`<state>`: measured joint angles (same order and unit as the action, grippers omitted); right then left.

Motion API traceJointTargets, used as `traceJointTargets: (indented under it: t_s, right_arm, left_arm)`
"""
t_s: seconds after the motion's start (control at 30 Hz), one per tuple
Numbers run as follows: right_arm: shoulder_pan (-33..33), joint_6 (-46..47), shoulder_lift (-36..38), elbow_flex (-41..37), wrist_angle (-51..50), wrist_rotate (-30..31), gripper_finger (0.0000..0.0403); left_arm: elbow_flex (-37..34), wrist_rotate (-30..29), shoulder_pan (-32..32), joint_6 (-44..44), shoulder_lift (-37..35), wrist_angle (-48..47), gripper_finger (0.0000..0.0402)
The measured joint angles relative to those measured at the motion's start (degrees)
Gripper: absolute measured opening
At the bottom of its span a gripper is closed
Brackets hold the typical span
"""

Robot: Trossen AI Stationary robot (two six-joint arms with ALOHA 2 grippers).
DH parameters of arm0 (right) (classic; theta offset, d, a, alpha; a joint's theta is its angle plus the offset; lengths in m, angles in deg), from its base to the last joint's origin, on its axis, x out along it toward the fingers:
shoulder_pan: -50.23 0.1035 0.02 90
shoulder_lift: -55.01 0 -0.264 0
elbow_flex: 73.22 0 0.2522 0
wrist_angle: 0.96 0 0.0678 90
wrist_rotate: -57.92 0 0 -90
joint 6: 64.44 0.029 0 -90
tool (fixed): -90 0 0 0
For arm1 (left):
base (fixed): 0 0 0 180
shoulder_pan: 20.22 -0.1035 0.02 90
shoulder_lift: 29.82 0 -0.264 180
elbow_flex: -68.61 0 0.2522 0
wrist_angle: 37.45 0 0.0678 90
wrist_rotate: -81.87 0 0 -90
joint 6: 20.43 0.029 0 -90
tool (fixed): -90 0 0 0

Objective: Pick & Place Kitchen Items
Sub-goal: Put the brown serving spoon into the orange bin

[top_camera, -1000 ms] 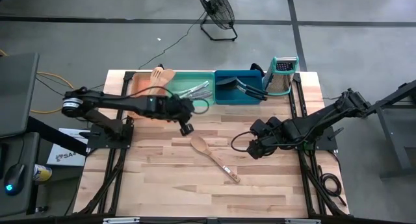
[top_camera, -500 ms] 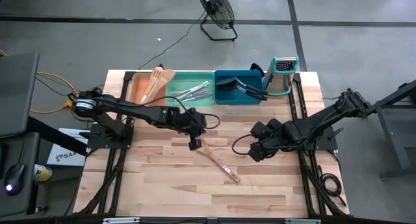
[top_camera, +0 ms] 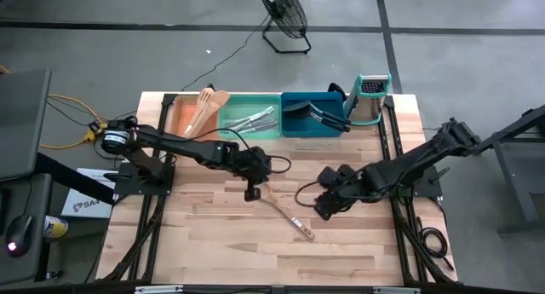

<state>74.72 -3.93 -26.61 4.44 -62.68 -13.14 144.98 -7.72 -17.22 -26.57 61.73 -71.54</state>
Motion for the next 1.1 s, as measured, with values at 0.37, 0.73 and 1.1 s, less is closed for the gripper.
traceJointTargets:
  t_s: [0.37,0.73,1.1]
  right_arm:
    - [-1.15,1.73,-14.04,0.0,15.84,-13.92,0.027]
    - [-0.78,2.36,-18.08,3.71,17.24,-14.15,0.027]
    - [-2.65,3.25,-29.91,21.77,-0.08,-12.93,0.027]
  left_arm:
    - [-2.88,-5.84,4.08,-7.01,-8.6,-11.88,0.0]
    - [-6.43,-6.84,10.94,-14.31,-13.08,-16.22,0.0]
    - [-6.51,-7.37,16.33,-14.75,-14.75,-22.32,0.0]
